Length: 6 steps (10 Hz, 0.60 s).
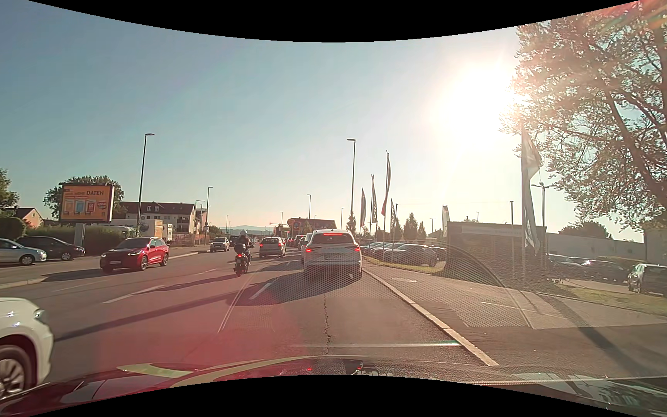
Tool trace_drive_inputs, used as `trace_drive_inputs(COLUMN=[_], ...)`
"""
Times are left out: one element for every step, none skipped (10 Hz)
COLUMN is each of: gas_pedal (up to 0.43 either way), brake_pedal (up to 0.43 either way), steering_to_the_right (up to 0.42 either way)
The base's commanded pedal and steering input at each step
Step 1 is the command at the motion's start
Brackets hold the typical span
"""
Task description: Follow the waypoints while adhering to traffic rules and regulations
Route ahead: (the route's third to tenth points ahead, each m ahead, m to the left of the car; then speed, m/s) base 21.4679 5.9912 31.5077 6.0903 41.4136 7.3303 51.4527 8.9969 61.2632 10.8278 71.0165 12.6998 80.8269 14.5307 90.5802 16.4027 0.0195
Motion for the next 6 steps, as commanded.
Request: trace_drive_inputs(gas_pedal=[0.0,0.0,0.0,0.0,0.0,0.0], brake_pedal=[0.25,0.25,0.25,0.25,0.25,0.25], steering_to_the_right=[-0.004,-0.004,-0.004,-0.004,-0.004,-0.004])
